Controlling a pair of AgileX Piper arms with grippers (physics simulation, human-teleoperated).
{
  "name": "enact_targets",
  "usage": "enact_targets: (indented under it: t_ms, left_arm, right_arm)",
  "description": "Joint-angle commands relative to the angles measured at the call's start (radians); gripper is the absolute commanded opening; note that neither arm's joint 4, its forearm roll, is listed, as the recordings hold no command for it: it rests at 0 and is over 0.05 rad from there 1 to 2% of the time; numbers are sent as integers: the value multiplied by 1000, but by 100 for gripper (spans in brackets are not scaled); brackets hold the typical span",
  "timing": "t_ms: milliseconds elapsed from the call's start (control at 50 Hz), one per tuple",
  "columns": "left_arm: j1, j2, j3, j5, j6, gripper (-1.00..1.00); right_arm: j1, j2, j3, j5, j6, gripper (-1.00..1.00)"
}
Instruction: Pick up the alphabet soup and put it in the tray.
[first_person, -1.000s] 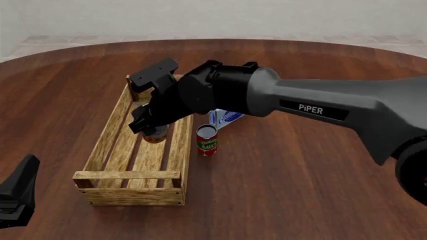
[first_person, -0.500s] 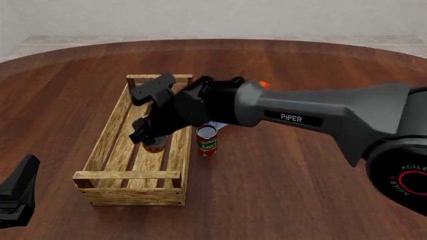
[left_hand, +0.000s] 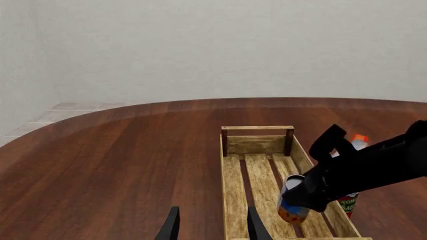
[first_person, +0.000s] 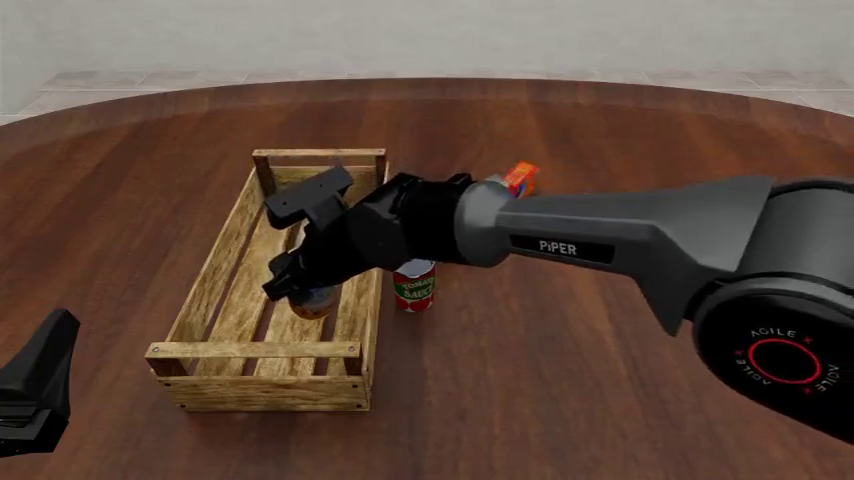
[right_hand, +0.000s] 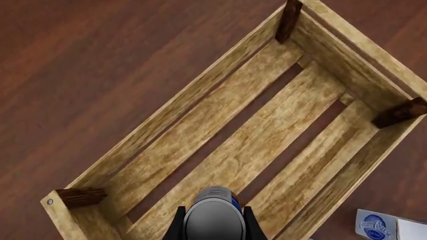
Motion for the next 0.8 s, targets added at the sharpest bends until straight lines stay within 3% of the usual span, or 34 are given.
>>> enact_targets:
  t_ms: [20,800]
  left_arm:
    - [2,2,1,-6,0,100]
    - [2,2,1,-6,0,100]
  right_arm:
    - [-4,4,-11,-6,20,100]
    - [-2,-159,60,32,-12,100]
